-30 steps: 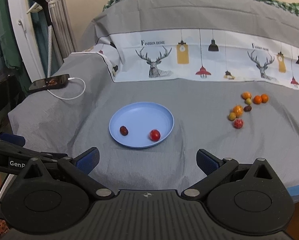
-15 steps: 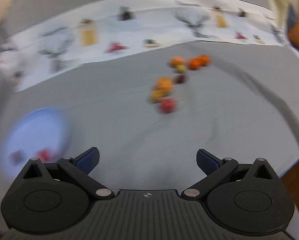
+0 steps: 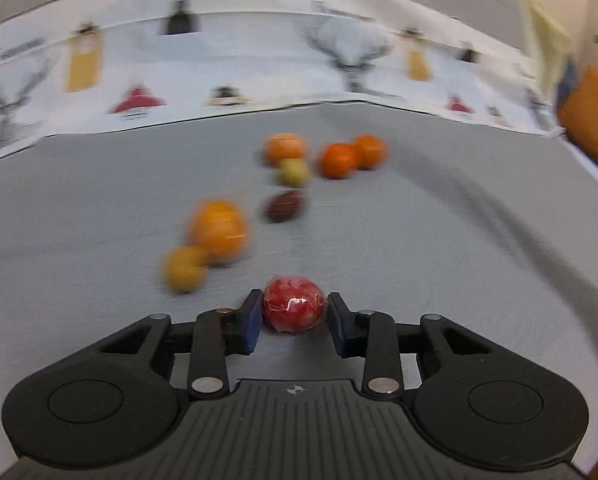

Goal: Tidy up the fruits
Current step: 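Grasp a mandarin with the left tool while the right tool grasps a red tomato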

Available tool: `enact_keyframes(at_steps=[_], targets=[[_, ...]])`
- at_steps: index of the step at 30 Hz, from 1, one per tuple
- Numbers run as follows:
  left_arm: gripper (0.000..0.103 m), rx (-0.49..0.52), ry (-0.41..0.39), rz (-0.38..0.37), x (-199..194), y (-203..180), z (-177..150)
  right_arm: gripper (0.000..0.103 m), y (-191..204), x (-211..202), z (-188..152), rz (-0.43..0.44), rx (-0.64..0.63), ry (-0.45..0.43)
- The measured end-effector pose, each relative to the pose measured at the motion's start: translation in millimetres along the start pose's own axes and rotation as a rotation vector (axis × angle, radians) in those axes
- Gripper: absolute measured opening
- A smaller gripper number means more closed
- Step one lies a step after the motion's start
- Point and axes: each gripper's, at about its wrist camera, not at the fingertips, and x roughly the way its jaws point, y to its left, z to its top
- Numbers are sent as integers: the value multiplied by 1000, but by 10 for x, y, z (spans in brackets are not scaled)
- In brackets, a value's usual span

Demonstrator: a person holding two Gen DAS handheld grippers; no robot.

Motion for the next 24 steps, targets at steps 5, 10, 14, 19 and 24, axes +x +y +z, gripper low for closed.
enact_keyframes(at_steps=[5, 10, 14, 19, 24], targets=[[103, 119, -17, -199, 634, -817, 588, 37, -610, 221, 93, -166, 219, 31], [102, 269, 94, -274, 1315, -1464, 873, 37, -806, 248, 70, -195, 294, 34], [79, 293, 86, -210, 1547, -1661, 948, 40, -787, 255, 51, -212, 296, 31], [39, 276, 120, -188, 1541, -1580, 953, 33, -698, 265, 104, -223, 265, 30], [39, 156, 12, -191, 862, -988, 972, 33, -564, 17, 237, -186, 216, -90]])
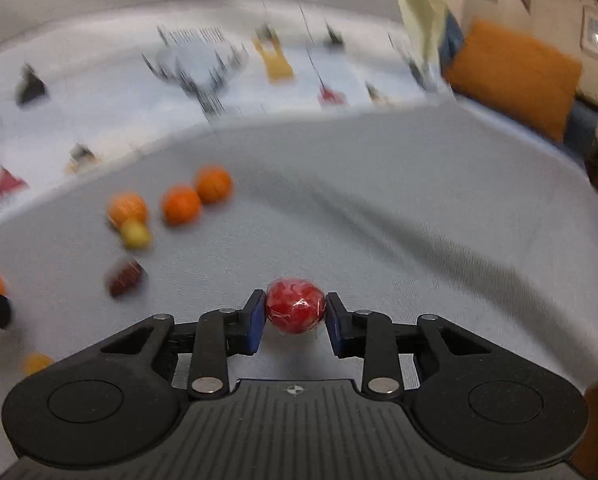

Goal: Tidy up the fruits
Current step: 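Grasp a mandarin with the left tool while the right tool grasps a red tomato, then carry the mandarin and tomato over the blue plate with both tools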

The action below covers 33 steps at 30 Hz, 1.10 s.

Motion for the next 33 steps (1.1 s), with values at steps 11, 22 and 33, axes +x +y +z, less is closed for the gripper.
enact_keyframes(at_steps=[11, 22, 33], targets=[[39, -180, -32, 170, -1760, 1148, -1816, 33, -55, -2132, -16, 408, -79, 8], [39, -339, -49, 129, -2485, 1527, -3098, 33, 325, -3651, -360, 643, -269, 7], [39, -323, -151, 128, -2801, 1405, -3355, 33, 440, -4103, -409, 667, -340, -56]])
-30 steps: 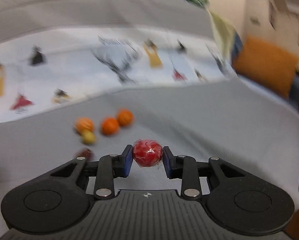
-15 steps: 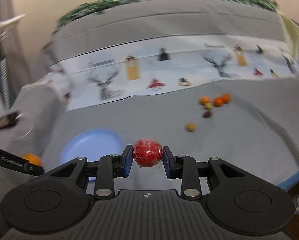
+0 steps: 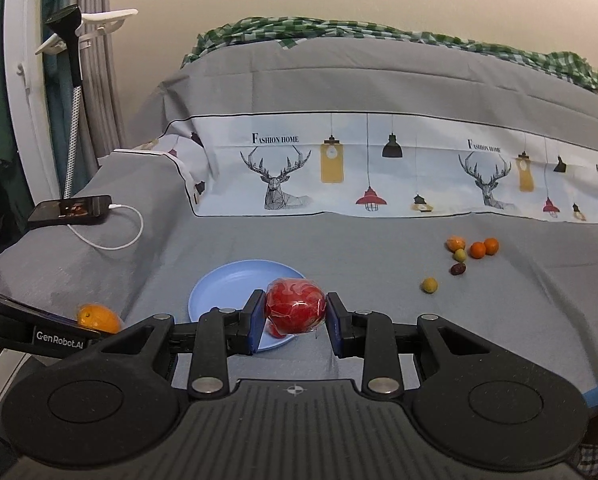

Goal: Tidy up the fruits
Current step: 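Carry the mandarin and tomato over the blue plate with both tools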

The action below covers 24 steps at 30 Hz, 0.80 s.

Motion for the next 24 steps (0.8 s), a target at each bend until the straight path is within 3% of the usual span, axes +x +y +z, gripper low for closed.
enact_keyframes(at_steps=[24], targets=[[39, 1, -8, 25, -54, -3, 8, 33, -35, 57, -67, 13, 23, 15]])
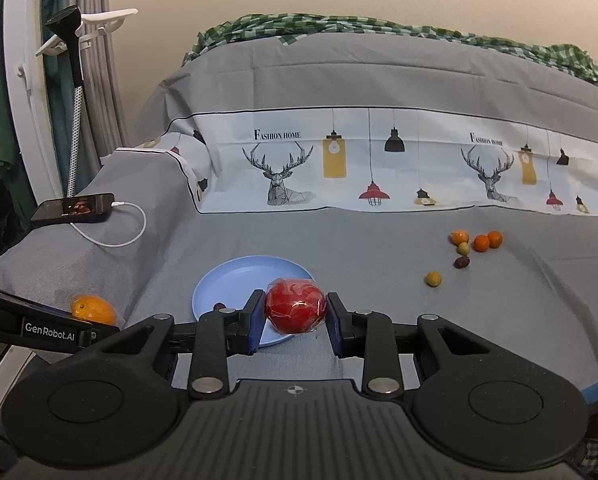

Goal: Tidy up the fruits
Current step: 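Carry the mandarin and tomato over the blue plate with both tools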

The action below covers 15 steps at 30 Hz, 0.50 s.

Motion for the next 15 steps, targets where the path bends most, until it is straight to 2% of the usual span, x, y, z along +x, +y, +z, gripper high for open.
enact_keyframes(at_steps=[15], targets=[[40, -31, 25, 31, 191, 76, 223, 33, -46, 340, -17, 19, 18, 81]])
